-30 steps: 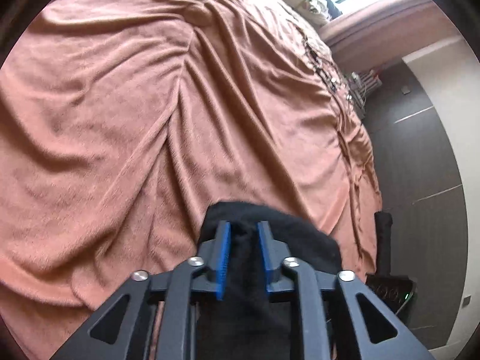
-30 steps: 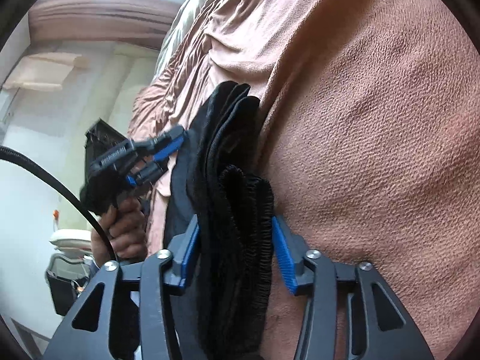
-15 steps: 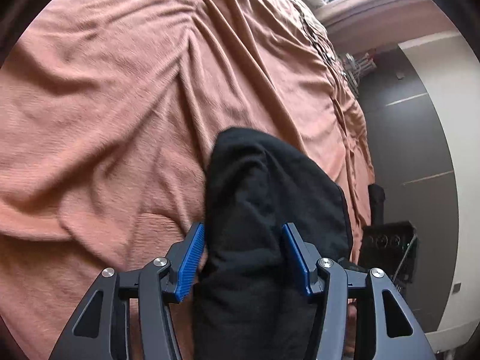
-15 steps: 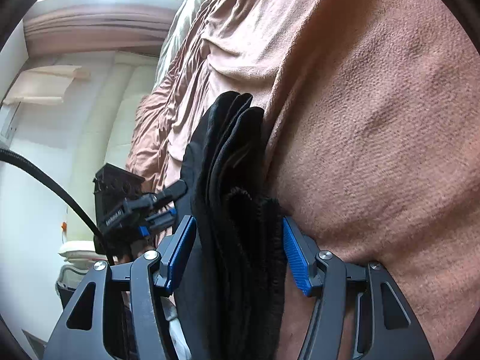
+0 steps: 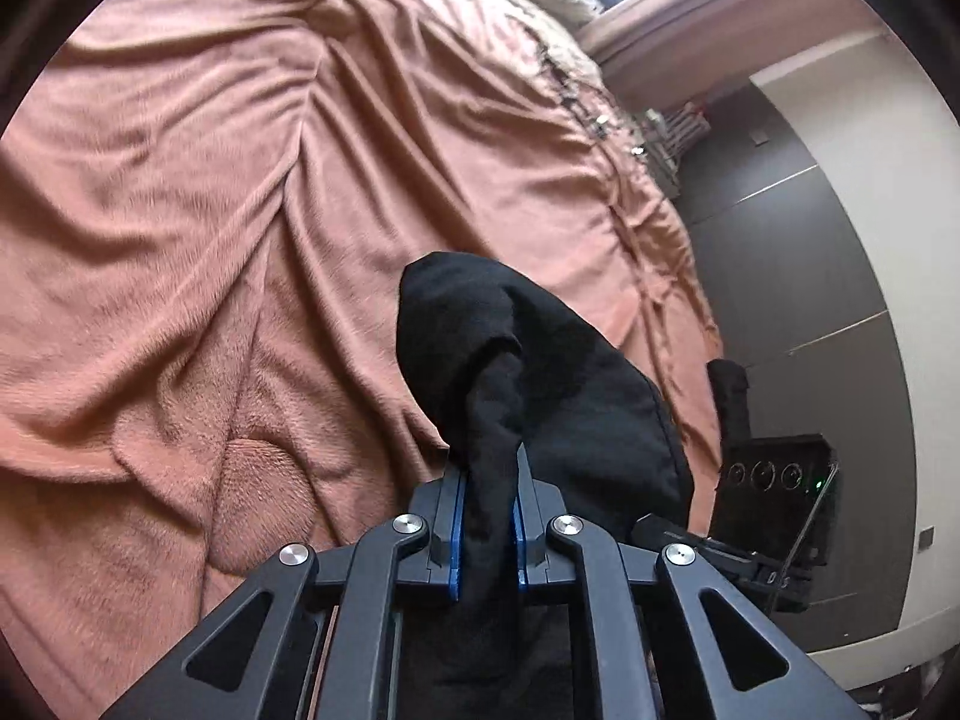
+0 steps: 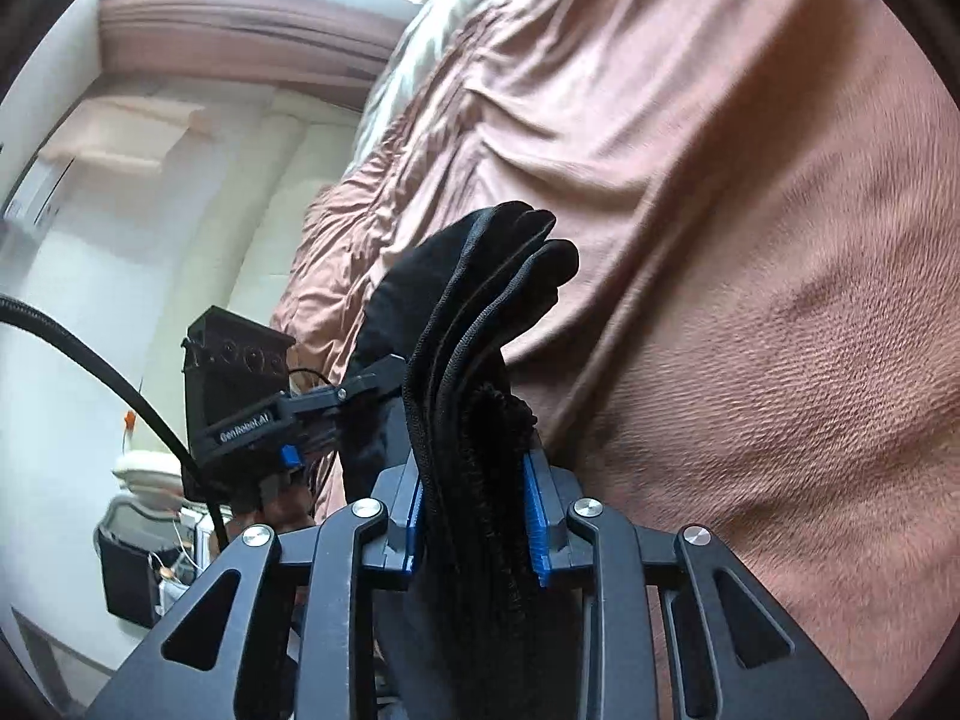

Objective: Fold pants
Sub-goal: 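Lift the folded shorts with the right tool while the left tool holds the end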

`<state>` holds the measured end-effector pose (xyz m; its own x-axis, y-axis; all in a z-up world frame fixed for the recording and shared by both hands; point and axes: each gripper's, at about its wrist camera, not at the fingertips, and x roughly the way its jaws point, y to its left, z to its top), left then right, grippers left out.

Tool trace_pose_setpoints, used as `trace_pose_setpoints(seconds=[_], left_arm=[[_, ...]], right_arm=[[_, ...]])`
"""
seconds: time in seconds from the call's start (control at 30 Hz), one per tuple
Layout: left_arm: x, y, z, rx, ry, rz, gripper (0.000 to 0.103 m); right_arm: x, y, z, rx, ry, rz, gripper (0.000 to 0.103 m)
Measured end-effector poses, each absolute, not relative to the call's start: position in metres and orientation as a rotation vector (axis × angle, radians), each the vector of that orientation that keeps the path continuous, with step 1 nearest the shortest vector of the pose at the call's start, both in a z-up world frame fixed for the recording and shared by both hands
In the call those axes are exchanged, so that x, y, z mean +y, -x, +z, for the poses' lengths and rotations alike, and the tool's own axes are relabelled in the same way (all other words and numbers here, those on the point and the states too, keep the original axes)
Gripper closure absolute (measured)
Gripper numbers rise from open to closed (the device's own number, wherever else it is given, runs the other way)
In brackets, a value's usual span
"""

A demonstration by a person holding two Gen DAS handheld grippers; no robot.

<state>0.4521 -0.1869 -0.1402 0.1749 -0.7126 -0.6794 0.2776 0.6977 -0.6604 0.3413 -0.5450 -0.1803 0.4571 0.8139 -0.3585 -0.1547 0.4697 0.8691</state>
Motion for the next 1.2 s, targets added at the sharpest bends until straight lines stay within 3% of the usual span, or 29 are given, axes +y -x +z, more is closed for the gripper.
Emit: trace_pose_setpoints(seconds=[0.63,1.2], left_arm=[[-0.156,-0.365,-0.005,0.88,0.4,-0.83,0.095],[-0.105,-0.285,0.063,0.697,0.455,-0.813,0.095]], right_arm=[[-0.524,-0.243,-0.054,0.639,-0.598,0.682,0.081],[-0.512,-0.147,0.018,0.531,-0.445,0.708,0.082]])
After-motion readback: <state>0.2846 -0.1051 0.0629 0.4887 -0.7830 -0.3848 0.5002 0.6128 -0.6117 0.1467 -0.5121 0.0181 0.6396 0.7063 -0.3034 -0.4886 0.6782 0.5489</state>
